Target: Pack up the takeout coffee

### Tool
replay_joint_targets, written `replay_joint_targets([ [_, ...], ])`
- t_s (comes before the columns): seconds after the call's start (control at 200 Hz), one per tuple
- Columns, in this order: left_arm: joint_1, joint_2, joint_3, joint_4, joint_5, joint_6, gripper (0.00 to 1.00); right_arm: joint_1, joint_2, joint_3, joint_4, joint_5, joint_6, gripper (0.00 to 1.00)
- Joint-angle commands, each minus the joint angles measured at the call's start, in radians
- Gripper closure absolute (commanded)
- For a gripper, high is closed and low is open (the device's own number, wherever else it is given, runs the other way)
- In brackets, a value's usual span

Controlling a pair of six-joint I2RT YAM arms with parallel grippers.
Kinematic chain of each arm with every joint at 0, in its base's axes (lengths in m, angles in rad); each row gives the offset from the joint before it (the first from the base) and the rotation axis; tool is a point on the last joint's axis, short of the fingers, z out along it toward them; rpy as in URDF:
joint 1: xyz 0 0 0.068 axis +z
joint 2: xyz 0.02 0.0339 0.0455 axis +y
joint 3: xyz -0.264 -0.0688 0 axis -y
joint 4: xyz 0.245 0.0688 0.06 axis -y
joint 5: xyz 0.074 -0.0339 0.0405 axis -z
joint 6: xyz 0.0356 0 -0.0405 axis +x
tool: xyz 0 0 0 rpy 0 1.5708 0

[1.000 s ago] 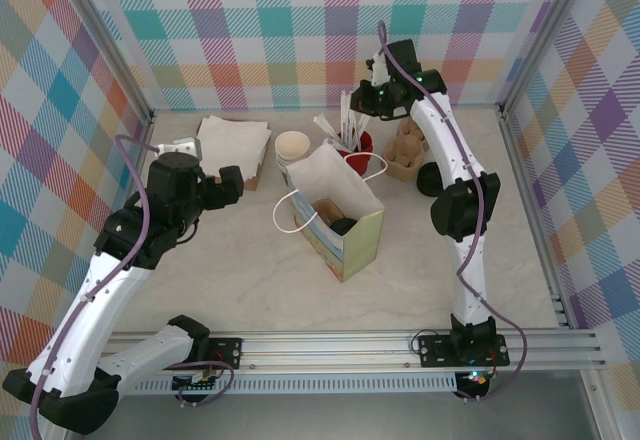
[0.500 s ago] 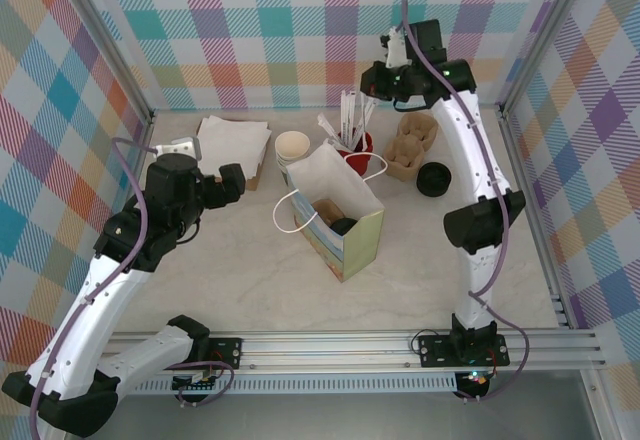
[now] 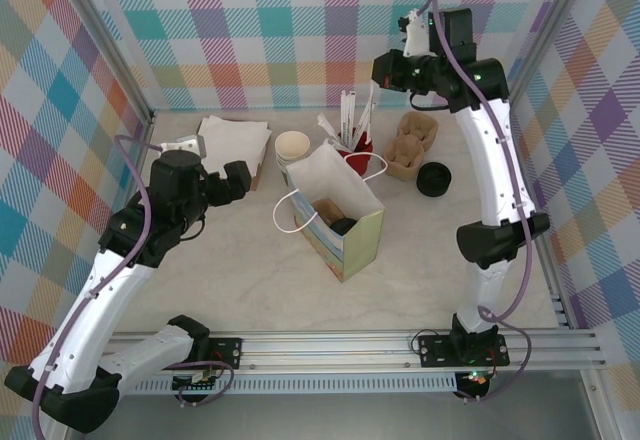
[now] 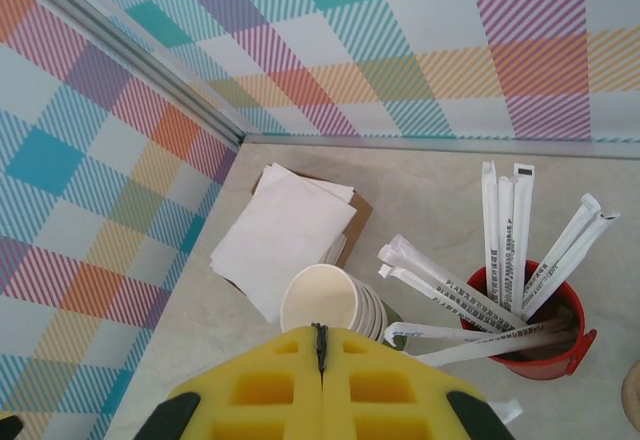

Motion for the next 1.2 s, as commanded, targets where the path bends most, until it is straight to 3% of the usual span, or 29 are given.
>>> replay_joint_targets([
  [0.0,0.007,0.0,0.014,0.011,0.031,-0.025,0.0,0.009,-0.07,0.022,-0.02,-0.023,-0.007,0.95],
  [0.515,0.007,0.002,0.009,-0.002,0.064,-0.065,0.0,0.008,-0.248,0.002,0.01,-0.134,0.059,0.95],
  [0.735,0.007,-0.012,0.004,0.013,0.091,-0.083,0.0,0.015,-0.31,-0.078,0.052,-0.214,0.118,0.95],
  [1.195,0.007,-0.021,-0.007,0.014,0.116,-0.109,0.0,0.111,-0.374,-0.282,0.135,-0.21,0.122,0.95],
])
